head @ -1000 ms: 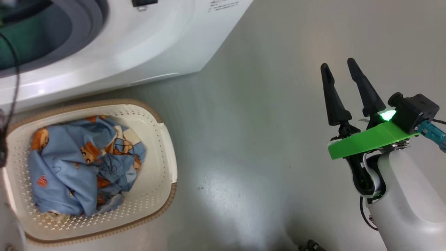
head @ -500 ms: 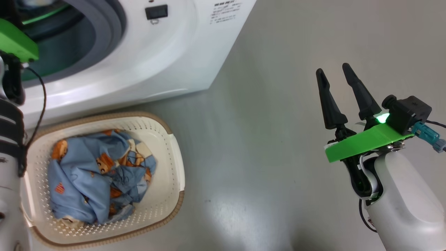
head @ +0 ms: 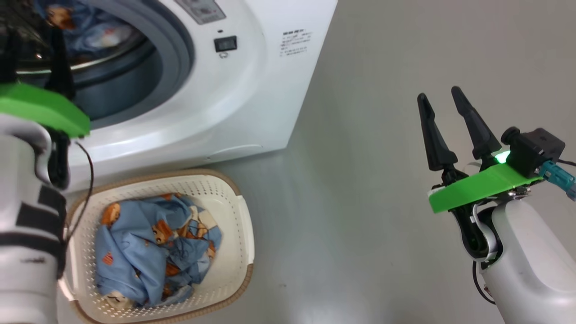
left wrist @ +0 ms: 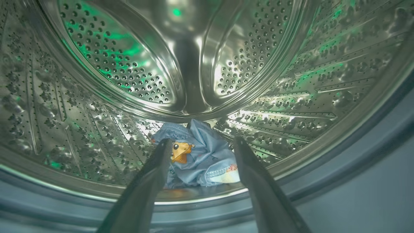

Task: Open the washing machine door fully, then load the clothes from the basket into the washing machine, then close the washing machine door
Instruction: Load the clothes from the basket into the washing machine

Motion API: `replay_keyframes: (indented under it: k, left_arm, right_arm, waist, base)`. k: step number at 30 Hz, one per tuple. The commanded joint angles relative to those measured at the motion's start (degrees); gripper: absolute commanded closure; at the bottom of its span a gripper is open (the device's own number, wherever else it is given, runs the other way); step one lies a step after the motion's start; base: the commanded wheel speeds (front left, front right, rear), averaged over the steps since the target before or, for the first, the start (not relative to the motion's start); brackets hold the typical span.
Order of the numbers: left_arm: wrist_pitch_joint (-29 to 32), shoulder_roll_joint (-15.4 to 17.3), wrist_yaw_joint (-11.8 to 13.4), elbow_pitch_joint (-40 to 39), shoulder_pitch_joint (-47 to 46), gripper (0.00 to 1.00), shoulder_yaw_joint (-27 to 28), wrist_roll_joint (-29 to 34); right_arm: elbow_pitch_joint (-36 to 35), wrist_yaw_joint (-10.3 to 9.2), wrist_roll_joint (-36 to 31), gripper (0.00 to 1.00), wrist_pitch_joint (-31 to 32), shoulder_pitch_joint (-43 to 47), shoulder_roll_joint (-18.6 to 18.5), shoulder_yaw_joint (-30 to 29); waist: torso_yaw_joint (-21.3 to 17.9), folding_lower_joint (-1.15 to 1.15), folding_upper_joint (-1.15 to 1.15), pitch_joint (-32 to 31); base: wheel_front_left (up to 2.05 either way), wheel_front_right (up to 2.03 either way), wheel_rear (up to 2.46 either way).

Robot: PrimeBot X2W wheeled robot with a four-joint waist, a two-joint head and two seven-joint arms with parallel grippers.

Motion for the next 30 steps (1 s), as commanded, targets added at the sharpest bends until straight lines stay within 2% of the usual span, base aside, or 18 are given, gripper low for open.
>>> replay_keyframes:
  k: [1,10,15,30]
  left_arm:
    - [-0.35,2.66,-0.28,-2.17,2.14,0.0,1.11,-0.44]
    - [-0.36,1.64,-0.28,-10.77,13.31,0.0,3.82,0.2]
    - [-0.36,-0.39,-0.28,-18.4,20.93,0.0,6.05,1.56]
    - [-0.37,-3.44,-0.21,-31.47,35.14,0.0,8.96,3.34]
  right_arm:
    - [-1.34,0.25,-0.23,0.0,-0.53,1.68,-0.47,0.59]
    - [-2.12,0.25,-1.15,0.0,-0.53,3.1,-1.32,0.58]
    - [-1.82,0.25,-1.17,0.0,-0.53,4.53,-1.72,0.57]
    - [-2.15,0.25,-1.27,0.0,-0.53,7.56,-2.73,0.92]
  waist:
    - [1.5,0.01,0.0,-2.4]
    - [3.6,0.01,0.0,-7.4]
    - [5.24,0.01,0.0,-10.74]
    - [8.4,0.01,0.0,-16.02]
  base:
    - [0.0,0.0,0.0]
    - [0.0,0.0,0.0]
    - [0.0,0.0,0.0]
    - [0.0,0.0,0.0]
